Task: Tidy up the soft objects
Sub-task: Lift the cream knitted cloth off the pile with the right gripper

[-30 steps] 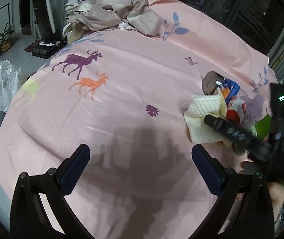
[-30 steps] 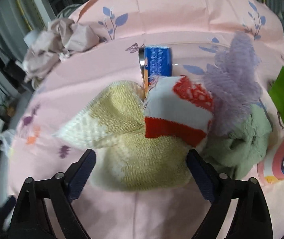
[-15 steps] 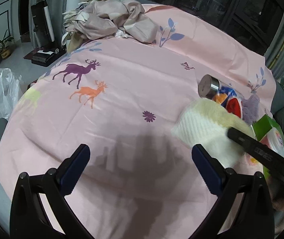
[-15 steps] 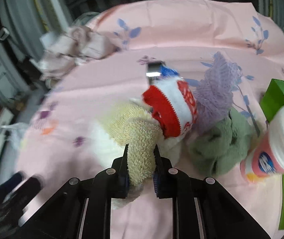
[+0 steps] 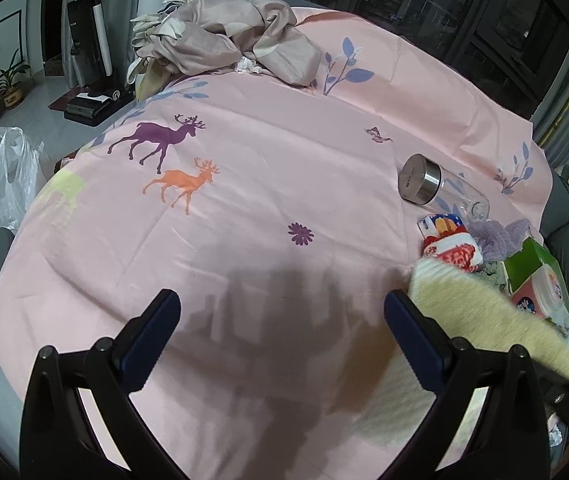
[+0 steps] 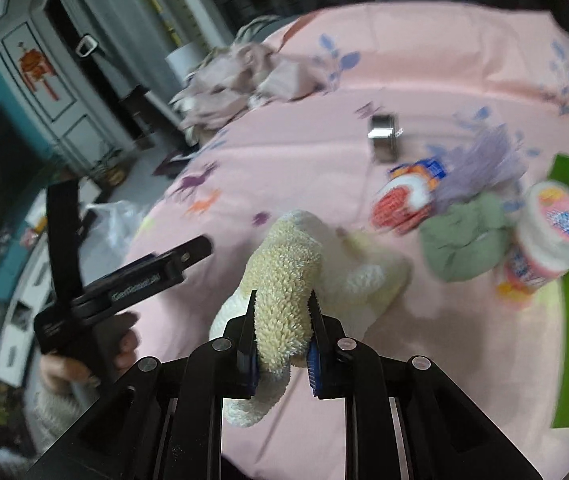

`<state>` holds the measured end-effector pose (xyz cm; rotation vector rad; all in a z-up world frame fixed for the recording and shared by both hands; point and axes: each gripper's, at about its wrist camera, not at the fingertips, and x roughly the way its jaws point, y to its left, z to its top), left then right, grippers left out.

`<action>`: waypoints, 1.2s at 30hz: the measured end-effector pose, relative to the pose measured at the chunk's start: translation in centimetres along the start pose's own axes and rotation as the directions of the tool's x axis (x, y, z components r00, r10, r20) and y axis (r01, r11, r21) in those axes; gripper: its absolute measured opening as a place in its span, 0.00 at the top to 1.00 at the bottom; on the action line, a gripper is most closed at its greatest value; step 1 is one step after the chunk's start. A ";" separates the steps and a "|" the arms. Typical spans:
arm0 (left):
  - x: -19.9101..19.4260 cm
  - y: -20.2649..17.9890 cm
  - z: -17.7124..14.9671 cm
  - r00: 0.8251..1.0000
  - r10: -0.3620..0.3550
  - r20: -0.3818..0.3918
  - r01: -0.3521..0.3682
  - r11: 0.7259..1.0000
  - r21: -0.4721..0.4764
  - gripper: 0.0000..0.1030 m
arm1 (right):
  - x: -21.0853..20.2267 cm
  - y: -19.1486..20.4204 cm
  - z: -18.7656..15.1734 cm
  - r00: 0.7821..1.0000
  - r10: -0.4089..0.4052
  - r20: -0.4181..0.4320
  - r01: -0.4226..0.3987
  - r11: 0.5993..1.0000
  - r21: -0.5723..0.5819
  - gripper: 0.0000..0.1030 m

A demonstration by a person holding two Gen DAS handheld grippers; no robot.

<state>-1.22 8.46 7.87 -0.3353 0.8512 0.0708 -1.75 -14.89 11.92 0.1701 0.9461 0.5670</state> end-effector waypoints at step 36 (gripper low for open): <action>5.6 -10.4 -6.4 0.888 -0.305 -0.344 0.385 0.903 0.192 0.45 | 3.7 -8.0 -0.5 0.985 -0.124 -0.117 0.148 0.962 0.230 0.53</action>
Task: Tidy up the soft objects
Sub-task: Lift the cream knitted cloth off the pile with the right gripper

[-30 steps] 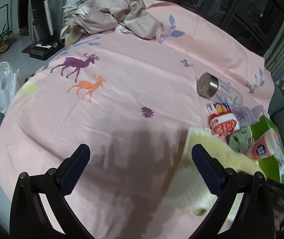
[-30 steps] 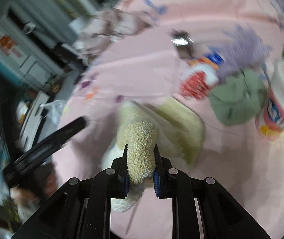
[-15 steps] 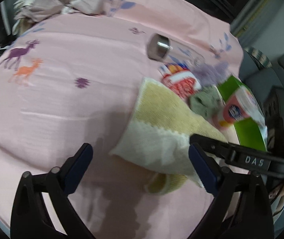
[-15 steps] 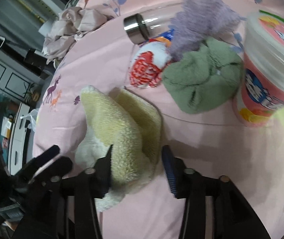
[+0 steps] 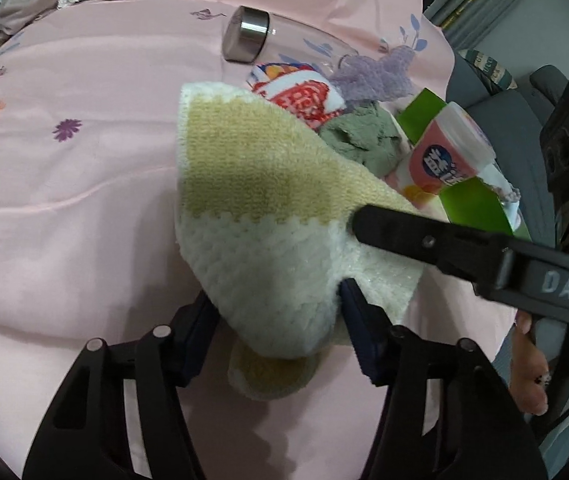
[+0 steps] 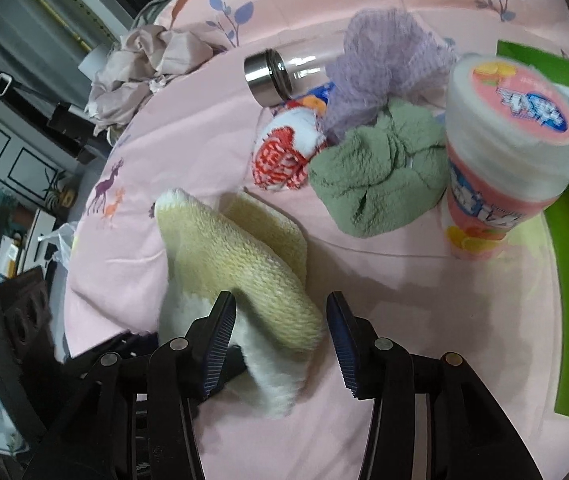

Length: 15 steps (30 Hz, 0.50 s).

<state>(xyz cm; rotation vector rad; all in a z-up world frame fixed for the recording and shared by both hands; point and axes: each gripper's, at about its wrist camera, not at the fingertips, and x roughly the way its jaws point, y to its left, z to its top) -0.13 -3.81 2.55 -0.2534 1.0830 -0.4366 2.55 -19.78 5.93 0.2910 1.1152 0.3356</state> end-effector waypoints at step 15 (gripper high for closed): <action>1.1 -1.3 0.2 1.000 -0.024 -0.004 0.025 1.000 0.009 0.53 | -2.5 0.4 0.1 0.997 0.029 0.071 -0.029 1.000 -0.007 0.53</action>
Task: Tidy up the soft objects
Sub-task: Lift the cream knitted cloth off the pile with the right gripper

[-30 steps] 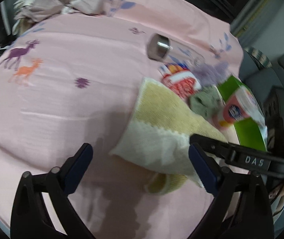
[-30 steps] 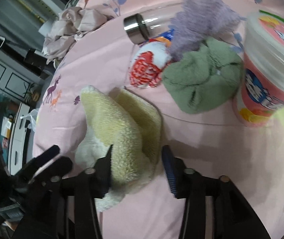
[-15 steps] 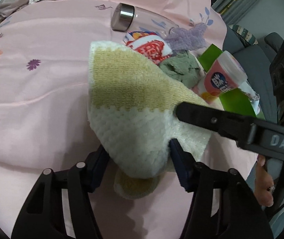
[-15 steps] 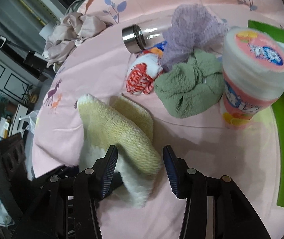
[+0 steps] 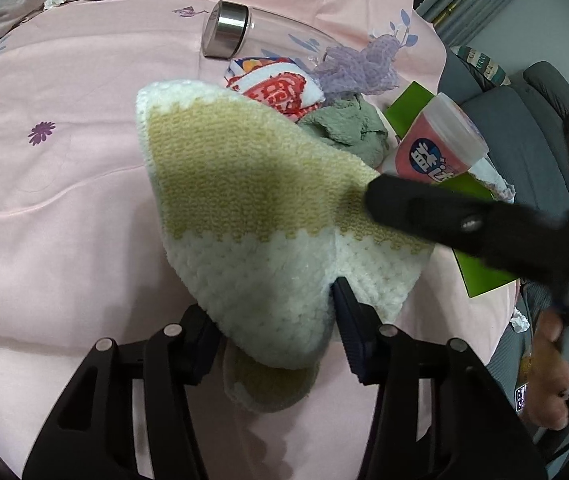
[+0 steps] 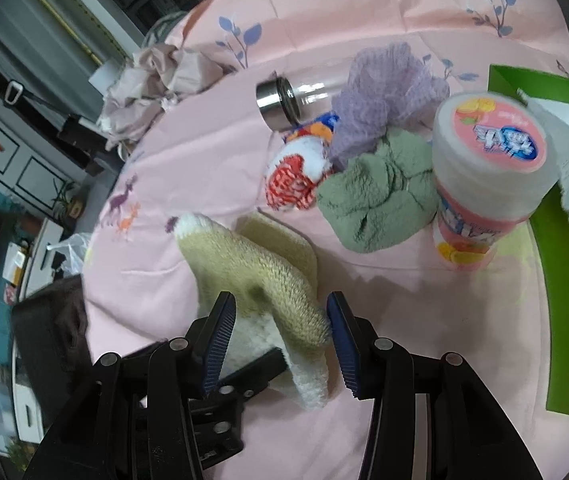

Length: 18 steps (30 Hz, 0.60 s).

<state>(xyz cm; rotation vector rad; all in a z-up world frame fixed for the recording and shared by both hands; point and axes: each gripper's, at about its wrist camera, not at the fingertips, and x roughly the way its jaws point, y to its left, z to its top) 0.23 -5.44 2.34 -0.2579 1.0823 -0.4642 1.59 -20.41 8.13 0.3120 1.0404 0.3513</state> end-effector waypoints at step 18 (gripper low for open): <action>0.3 -0.1 0.0 1.000 -0.020 0.005 0.020 1.000 -0.003 0.53 | 2.7 -0.9 -0.2 0.999 0.005 -0.047 -0.004 1.000 0.026 0.32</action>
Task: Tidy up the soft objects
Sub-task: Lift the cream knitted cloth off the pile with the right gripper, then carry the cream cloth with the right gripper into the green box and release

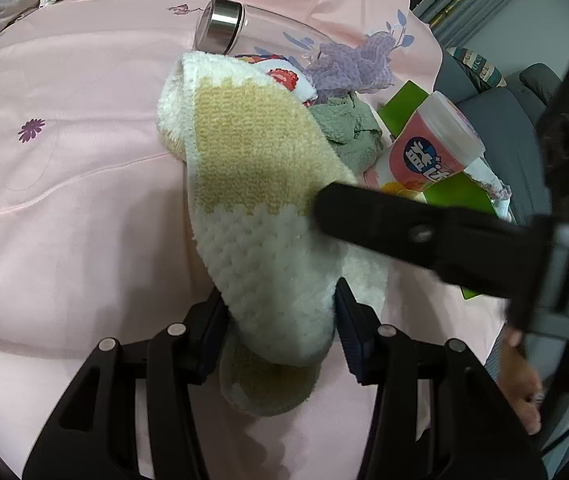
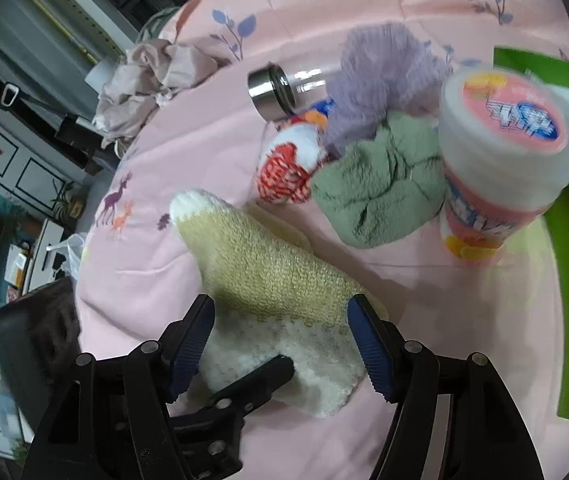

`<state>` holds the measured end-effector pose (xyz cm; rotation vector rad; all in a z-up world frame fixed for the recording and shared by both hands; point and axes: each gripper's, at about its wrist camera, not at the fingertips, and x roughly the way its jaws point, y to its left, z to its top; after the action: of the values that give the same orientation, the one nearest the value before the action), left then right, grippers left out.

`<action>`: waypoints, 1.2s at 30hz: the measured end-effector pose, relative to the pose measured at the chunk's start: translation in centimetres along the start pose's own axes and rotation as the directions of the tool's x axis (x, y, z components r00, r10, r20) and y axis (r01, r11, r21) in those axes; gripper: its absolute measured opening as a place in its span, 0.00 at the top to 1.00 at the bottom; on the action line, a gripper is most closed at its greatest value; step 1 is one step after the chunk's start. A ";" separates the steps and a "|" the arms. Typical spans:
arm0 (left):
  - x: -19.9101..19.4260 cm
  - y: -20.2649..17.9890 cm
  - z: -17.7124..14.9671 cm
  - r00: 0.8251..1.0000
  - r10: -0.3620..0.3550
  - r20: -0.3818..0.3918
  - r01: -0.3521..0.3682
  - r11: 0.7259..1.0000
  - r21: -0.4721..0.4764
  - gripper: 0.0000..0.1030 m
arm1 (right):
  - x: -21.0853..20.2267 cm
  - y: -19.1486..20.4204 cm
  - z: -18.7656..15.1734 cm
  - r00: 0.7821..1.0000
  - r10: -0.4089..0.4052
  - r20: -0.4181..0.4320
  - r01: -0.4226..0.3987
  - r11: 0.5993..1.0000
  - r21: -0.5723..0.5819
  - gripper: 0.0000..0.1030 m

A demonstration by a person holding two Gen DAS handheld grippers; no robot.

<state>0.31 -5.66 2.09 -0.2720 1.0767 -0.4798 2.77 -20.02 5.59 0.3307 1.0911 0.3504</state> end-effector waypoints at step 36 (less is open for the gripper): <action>-6.1 -17.4 6.1 0.972 -0.137 0.191 0.053 0.919 0.391 0.75 | -16.1 -4.3 1.8 0.908 0.046 0.416 -0.032 0.999 -0.042 0.60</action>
<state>-0.80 -17.76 17.25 -0.0267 0.7406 -0.7209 -1.89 -31.01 17.37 0.3770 0.6567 0.3154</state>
